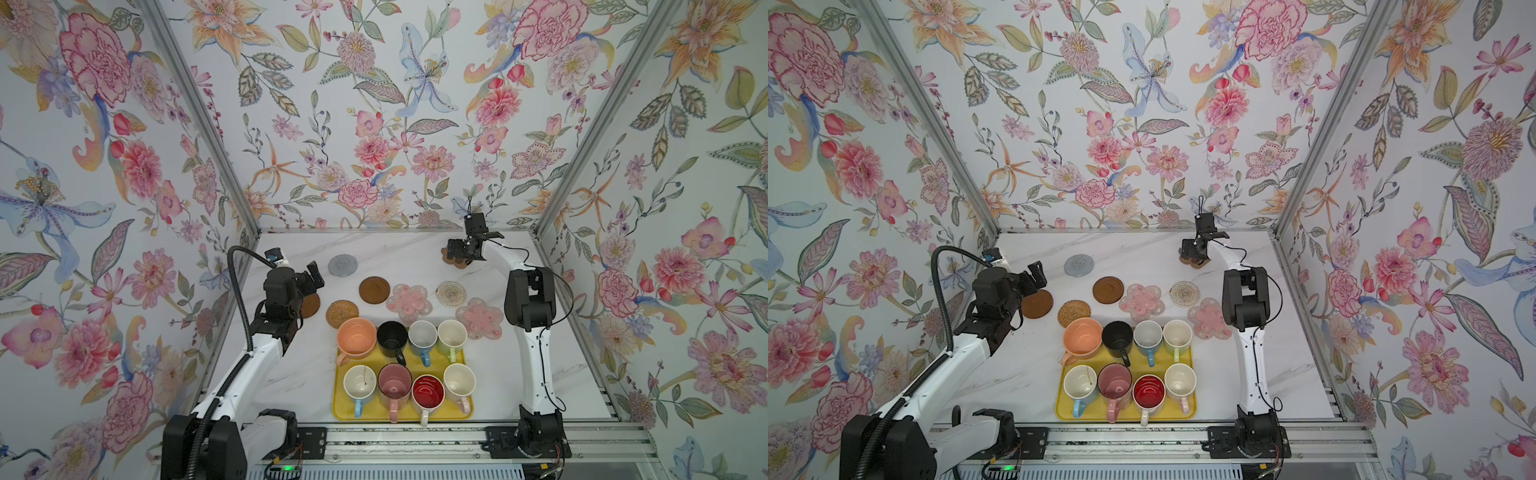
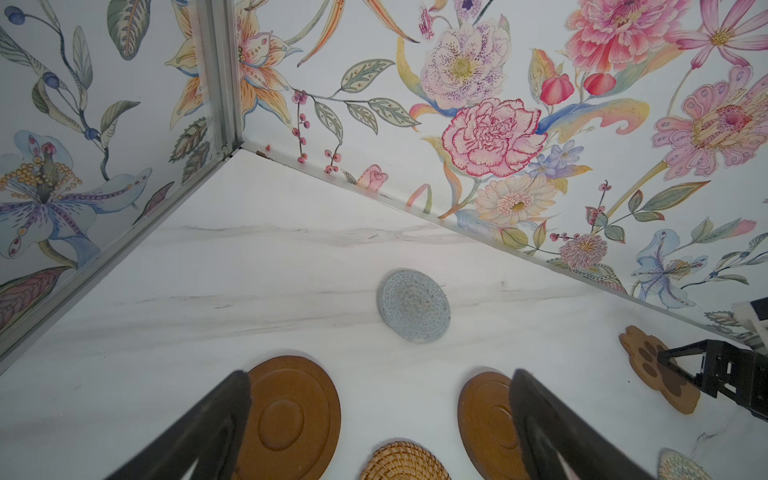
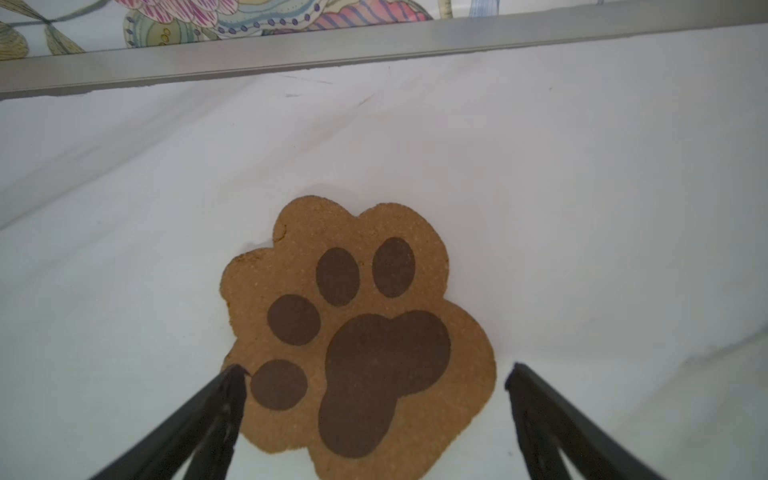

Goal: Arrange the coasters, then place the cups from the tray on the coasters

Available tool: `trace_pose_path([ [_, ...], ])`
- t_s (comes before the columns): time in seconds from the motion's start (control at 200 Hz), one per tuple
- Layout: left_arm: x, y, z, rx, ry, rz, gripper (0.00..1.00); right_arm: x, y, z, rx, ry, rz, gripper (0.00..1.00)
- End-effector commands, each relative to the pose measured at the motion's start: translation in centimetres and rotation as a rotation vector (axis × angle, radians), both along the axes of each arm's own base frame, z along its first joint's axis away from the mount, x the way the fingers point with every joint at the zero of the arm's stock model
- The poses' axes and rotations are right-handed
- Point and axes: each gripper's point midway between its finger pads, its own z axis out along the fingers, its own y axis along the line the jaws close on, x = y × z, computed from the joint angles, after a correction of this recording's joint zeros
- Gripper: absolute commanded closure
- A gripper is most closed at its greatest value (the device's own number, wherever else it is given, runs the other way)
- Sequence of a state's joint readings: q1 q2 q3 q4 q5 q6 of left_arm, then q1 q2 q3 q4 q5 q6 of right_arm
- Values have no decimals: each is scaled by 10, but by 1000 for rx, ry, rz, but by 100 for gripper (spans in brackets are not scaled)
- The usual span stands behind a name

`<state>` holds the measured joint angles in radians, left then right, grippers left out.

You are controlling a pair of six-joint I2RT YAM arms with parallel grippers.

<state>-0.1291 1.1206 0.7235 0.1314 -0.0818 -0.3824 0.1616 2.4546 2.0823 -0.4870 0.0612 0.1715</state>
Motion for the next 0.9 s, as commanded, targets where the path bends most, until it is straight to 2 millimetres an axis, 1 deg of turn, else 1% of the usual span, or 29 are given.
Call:
trace_pose_path([
  [0.0,-1,3,14,5,-26,2,2,7,-2,6,39,-7,38,1],
  [0.08,-1,3,16,1,-30,3,1,10,-7,3,47,-2,36,1],
  [0.265,-3,3,16,-13,-33,8,1,16,-11,4,109,-3,38,1],
  [0.43,-4,3,16,-22,-35,11,1,17,-6,-2,133,27,48,1],
  [0.691,-2,2,16,-28,-36,8,1,17,-10,-10,143,49,11,1],
  [0.896,-2,2,17,-29,-38,6,1,17,-10,-16,156,60,-1,1],
])
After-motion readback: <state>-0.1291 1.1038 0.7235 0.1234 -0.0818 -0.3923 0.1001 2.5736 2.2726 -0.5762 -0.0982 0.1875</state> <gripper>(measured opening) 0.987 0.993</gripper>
